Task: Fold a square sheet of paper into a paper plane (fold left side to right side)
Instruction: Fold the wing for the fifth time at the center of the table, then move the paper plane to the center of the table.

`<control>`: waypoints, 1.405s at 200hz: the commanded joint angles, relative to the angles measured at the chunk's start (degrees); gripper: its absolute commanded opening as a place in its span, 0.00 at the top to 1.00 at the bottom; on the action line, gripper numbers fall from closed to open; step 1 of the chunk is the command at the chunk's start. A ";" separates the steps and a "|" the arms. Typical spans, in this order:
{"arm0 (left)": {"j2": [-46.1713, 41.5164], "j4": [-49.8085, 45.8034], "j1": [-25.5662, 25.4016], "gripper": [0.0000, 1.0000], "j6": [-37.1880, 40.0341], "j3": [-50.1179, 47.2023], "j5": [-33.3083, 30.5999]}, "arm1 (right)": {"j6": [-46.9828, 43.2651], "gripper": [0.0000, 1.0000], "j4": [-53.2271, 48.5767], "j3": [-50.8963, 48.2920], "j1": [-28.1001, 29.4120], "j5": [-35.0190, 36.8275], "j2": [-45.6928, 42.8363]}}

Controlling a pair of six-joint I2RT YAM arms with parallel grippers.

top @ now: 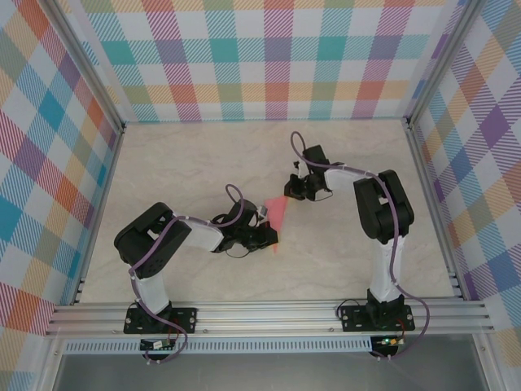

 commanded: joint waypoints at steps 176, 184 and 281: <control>-44.55 -36.54 0.82 0.63 15.13 4.21 -38.96 | 5.54 0.20 -14.40 -10.99 14.42 19.17 -24.52; -46.49 -37.07 0.82 0.61 14.78 2.97 -40.45 | 5.79 0.20 -14.96 -9.97 15.95 20.01 -23.07; -54.53 -42.90 0.91 0.59 14.84 0.07 -45.35 | 4.03 1.00 -14.78 -7.25 19.35 19.25 -19.69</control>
